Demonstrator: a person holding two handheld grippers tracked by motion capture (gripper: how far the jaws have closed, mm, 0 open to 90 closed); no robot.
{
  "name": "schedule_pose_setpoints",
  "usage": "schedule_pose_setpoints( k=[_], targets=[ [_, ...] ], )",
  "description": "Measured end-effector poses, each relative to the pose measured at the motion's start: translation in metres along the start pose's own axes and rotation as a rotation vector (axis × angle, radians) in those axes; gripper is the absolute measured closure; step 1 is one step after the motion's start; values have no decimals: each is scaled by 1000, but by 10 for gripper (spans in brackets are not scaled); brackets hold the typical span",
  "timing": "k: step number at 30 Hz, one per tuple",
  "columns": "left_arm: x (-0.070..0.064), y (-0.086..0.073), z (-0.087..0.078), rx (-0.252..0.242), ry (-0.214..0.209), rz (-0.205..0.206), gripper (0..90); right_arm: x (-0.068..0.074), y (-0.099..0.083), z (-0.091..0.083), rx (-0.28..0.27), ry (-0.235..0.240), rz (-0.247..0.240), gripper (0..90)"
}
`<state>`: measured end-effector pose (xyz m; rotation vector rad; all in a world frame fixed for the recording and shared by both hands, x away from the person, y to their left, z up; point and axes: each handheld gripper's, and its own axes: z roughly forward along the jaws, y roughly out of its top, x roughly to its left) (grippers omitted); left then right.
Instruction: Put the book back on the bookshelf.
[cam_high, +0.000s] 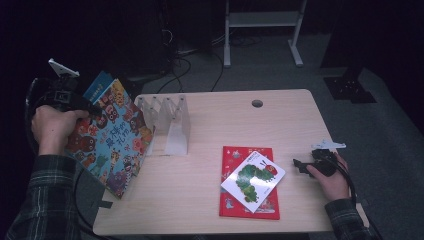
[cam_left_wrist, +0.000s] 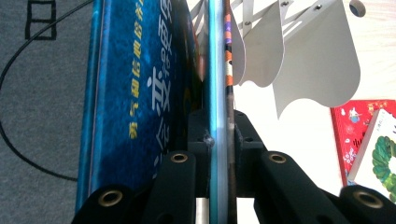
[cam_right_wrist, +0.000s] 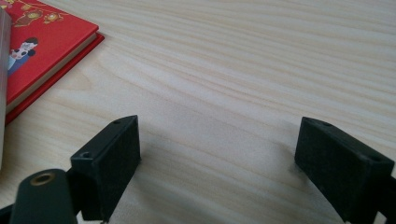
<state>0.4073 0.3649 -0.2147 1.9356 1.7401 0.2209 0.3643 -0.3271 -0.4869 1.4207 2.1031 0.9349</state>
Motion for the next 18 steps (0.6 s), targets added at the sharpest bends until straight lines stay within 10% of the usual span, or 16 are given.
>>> schedule_pose_setpoints(
  k=[18],
  targets=[
    [-6,6,24,-56,31,-13,808,0,0,0,0,0,0,131]
  ],
)
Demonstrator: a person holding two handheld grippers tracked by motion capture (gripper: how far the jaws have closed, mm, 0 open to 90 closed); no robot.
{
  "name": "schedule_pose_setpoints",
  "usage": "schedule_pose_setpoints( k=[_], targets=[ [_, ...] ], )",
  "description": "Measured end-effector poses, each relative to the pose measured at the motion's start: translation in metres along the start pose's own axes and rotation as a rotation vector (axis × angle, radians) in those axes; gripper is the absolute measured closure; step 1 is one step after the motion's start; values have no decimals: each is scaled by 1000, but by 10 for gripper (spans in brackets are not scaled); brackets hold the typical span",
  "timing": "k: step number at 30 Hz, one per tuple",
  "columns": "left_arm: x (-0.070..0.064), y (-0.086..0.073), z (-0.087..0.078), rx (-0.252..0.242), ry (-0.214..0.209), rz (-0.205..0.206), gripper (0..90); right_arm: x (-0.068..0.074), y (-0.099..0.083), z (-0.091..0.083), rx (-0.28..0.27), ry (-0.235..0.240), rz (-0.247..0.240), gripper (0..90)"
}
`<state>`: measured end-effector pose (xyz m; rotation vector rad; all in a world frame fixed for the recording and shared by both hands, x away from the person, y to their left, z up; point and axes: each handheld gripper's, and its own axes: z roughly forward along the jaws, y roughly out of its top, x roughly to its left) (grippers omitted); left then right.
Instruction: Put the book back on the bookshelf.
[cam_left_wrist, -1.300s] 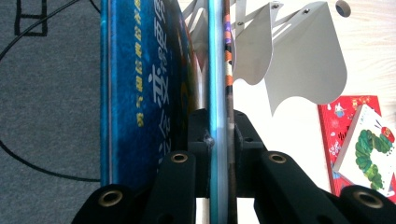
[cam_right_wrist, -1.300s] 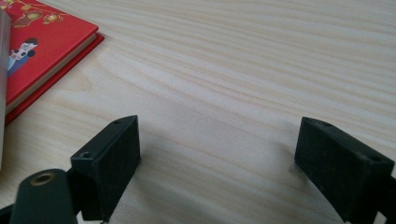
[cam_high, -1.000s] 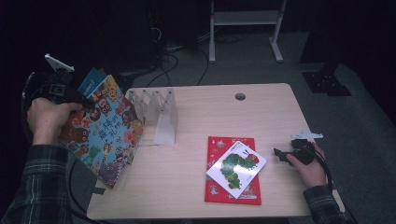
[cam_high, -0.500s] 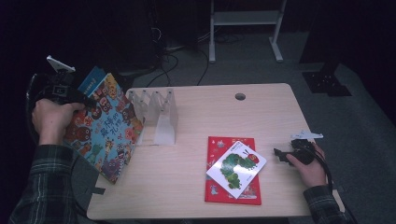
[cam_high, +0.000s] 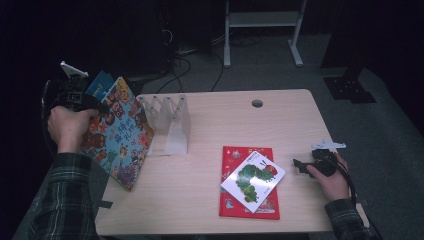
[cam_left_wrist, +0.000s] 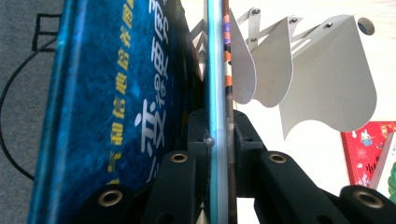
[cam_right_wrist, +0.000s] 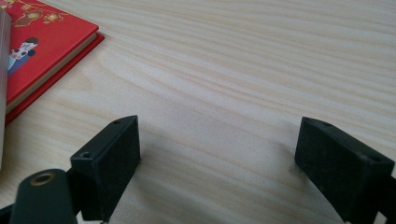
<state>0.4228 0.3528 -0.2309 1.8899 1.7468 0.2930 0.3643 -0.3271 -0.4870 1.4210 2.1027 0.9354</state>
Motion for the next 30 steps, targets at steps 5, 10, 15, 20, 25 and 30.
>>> schedule_pose_setpoints(
  k=[5,10,15,20,25,30],
  targets=[
    [-4,2,2,-5,18,3,806,0,0,0,1,0,0,131],
    [-5,-1,1,-30,45,13,792,0,0,0,1,0,-1,130],
    [-3,-4,-1,-30,69,29,774,0,0,0,0,0,-1,130],
    [-6,-4,-6,-38,77,53,718,0,0,0,1,0,-1,130],
    [-7,-4,-17,-72,111,71,688,0,0,0,1,0,-2,130],
    [-4,-5,-32,-108,81,69,710,0,0,0,1,0,-1,130]
  ],
)
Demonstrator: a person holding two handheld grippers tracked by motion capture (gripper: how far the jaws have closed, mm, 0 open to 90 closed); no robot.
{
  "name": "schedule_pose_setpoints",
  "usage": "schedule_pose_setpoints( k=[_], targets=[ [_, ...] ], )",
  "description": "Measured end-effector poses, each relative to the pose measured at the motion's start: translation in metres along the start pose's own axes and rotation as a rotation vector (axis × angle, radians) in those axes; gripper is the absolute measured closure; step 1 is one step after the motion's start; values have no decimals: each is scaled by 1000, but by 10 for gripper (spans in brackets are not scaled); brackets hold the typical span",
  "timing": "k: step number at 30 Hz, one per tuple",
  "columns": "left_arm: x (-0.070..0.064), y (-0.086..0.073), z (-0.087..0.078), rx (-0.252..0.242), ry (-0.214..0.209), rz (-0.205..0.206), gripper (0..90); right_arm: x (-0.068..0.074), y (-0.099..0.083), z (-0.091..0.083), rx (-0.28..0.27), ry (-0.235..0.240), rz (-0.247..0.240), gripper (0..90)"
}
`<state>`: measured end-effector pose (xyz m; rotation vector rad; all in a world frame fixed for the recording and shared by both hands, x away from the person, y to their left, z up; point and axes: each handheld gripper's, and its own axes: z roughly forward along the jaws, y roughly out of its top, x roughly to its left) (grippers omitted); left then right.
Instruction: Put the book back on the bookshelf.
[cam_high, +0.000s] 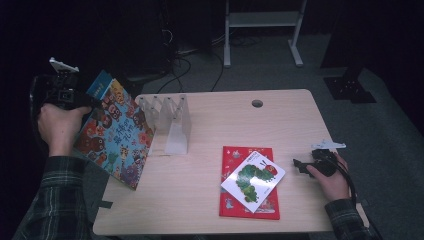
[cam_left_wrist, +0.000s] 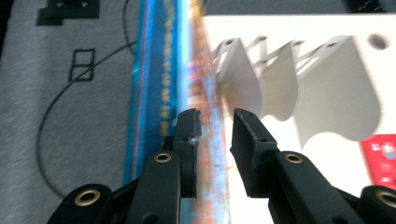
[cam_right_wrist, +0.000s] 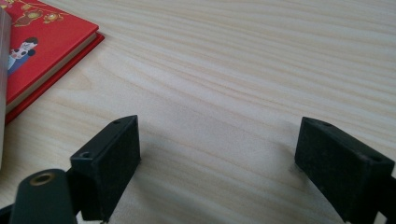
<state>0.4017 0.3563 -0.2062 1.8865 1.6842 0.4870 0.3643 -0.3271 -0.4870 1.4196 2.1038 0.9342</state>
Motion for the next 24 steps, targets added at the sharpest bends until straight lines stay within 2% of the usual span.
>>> schedule_pose_setpoints(
  k=[1,3,4,8,12,24],
  targets=[
    [-1,0,-2,-1,4,5,724,0,0,0,0,0,0,130],
    [-3,1,-3,-7,-35,6,755,0,0,0,0,0,0,130],
    [-5,1,-3,1,-34,16,771,0,0,0,0,0,0,130],
    [-14,1,0,26,-78,45,896,0,0,0,0,0,1,130],
    [-23,1,8,75,-112,62,900,0,0,0,-1,0,1,130],
    [-49,-8,25,103,-162,144,900,0,0,0,0,2,-1,130]
  ],
)
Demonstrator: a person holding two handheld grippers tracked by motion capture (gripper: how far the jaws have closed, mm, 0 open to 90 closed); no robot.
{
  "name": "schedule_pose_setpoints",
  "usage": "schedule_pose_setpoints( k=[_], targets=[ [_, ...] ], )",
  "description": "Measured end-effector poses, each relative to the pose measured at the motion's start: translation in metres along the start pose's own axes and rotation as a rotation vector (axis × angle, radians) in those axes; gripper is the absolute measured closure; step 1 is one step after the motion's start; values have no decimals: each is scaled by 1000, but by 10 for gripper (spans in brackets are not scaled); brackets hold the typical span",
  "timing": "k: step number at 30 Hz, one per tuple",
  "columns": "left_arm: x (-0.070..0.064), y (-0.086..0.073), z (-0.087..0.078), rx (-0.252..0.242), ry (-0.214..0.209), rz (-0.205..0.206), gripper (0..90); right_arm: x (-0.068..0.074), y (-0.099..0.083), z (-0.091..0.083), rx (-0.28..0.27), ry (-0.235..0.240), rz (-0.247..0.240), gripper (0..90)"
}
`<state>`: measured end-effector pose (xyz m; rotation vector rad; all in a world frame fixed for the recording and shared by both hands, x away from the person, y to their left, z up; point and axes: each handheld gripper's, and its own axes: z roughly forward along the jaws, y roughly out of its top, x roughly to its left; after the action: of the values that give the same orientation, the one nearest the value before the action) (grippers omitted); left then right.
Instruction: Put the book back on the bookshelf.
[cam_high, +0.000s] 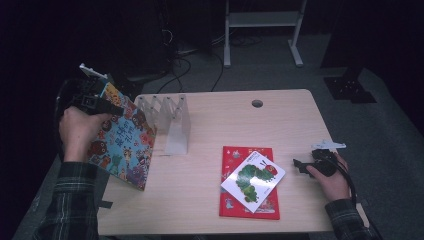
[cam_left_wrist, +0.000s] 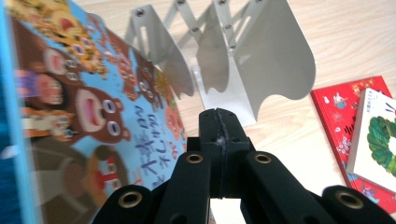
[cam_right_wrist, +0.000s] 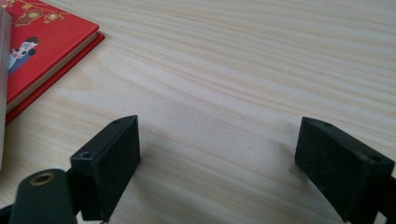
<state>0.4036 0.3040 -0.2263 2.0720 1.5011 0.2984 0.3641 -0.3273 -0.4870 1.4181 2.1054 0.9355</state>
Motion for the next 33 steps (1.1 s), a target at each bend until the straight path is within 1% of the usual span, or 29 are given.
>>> schedule_pose_setpoints(
  k=[5,6,8,10,14,22,27,30,33],
  targets=[
    [-12,-5,13,17,-19,38,898,0,0,0,0,0,0,130],
    [-12,-5,13,17,-19,38,897,0,0,0,0,0,0,130],
    [-17,-10,19,26,-32,54,896,0,0,0,0,0,0,130],
    [-19,-13,24,25,-43,59,895,0,0,0,0,0,0,130],
    [-26,-19,35,44,-63,84,879,0,0,0,0,0,0,130],
    [-36,-33,51,64,-86,113,858,0,0,0,0,-1,-1,130],
    [-44,-43,59,58,-115,123,839,0,0,0,0,0,0,130],
    [-51,-50,67,66,-126,135,817,0,0,0,0,0,0,130],
    [-56,-57,73,62,-132,133,777,0,0,0,0,0,0,130]
  ],
)
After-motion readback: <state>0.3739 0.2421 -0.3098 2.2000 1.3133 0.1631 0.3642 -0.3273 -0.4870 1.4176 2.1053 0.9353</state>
